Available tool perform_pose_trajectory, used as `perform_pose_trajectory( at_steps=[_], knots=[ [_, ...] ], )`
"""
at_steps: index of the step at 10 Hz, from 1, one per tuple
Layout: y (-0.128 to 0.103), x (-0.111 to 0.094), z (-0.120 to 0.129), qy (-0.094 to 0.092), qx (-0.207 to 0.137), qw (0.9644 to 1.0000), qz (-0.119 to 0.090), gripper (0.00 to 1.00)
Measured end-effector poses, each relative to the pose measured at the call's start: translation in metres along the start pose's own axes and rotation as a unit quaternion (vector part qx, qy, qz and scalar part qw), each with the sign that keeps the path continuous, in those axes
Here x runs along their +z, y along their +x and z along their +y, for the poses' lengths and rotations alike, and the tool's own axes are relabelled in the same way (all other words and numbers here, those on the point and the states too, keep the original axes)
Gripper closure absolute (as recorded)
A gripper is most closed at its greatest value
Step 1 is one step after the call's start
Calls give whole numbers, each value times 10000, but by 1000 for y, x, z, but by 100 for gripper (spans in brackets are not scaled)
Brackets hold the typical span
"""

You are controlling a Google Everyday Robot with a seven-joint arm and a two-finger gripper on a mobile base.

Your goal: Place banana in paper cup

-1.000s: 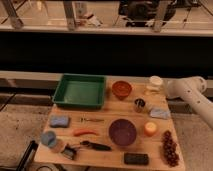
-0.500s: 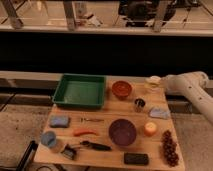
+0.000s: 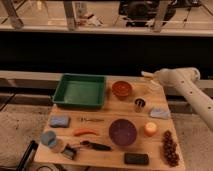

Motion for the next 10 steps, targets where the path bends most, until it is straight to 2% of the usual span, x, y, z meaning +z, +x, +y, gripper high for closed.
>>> perform_pose_trajectory(
  at_steps=[2, 5, 10],
  knots=[
    [3, 10, -4, 71, -134, 9999, 79, 99],
    [18, 16, -1, 164, -132, 9994, 268, 99],
    [32, 25, -1, 308, 126, 9986, 415, 99]
  ],
)
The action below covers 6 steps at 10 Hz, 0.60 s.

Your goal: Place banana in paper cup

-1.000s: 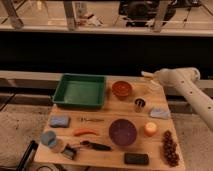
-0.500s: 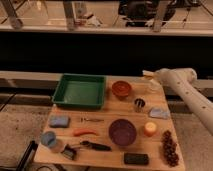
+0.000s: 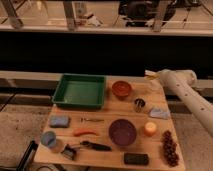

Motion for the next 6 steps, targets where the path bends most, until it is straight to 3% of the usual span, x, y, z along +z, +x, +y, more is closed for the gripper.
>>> perform_pose_trajectory(
  at_steps=[6],
  knots=[
    [6, 5, -7, 142, 323, 9994, 23, 99]
  ],
)
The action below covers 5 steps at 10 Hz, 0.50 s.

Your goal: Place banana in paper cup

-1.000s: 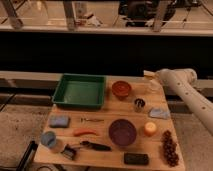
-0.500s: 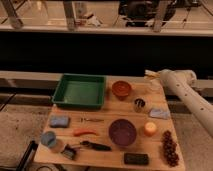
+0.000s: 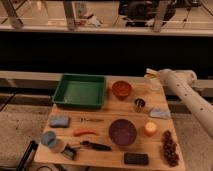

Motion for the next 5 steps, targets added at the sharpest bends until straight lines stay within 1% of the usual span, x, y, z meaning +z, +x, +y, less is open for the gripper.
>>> perform_pose_trajectory(
  at_steps=[3, 4, 5],
  knots=[
    [2, -1, 0, 39, 24, 10000, 14, 99],
    [1, -2, -1, 48, -19, 10000, 4, 97],
    [-1, -3, 0, 48, -55, 10000, 5, 91]
  ],
)
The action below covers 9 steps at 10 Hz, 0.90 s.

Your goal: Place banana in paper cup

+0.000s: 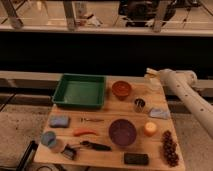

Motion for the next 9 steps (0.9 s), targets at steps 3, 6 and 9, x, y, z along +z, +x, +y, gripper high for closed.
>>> perform_pose_trajectory(
  at_steps=[3, 6, 9],
  knots=[
    [-3, 0, 1, -4, -43, 10000, 28, 60],
    [-5, 2, 1, 3, -38, 10000, 86, 28],
    [-10, 5, 0, 26, -35, 9999, 98, 20]
  ],
)
